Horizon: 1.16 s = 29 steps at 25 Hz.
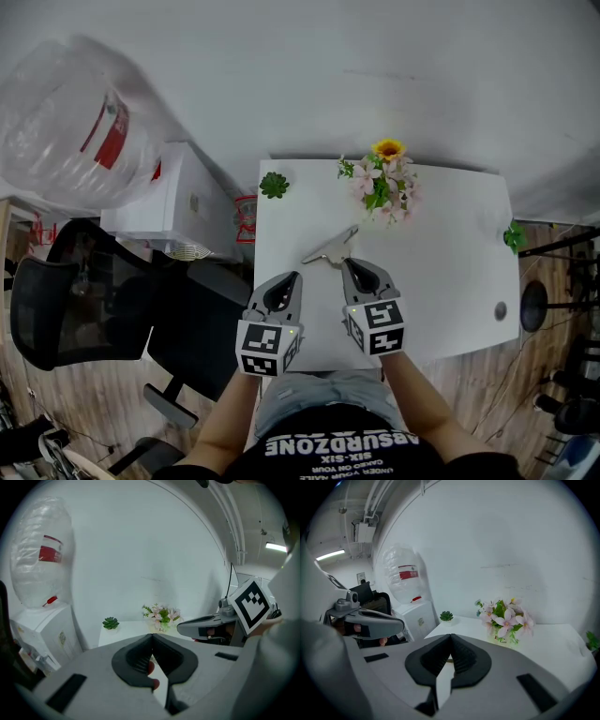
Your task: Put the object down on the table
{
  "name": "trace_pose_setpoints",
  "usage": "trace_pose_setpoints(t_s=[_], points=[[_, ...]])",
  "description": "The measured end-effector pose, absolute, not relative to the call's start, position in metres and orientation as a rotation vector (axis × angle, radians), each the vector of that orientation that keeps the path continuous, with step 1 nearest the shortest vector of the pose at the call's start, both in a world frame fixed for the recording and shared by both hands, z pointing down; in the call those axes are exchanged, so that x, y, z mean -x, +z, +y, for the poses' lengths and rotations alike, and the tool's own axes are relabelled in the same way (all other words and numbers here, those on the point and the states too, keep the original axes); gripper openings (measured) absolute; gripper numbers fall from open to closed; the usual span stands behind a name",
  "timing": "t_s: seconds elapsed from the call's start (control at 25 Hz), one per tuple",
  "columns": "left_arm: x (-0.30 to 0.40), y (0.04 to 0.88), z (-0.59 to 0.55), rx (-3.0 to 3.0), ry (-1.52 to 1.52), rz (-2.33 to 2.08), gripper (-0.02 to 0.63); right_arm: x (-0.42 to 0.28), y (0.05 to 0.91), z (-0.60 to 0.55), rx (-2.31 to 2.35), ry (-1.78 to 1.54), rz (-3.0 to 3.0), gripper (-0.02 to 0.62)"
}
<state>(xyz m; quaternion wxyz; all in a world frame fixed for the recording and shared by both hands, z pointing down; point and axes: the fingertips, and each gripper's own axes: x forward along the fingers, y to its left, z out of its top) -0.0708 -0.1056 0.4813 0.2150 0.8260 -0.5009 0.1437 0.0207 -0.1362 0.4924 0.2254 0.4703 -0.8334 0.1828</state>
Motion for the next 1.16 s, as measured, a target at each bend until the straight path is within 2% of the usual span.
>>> trace_pose_setpoints(t_s=[1.16], points=[[0.061, 0.462, -0.071, -2.332, 0.375, -1.398, 0.006, -0.018, 0.476, -0.091, -1.244, 0.482, -2.357, -0.002]])
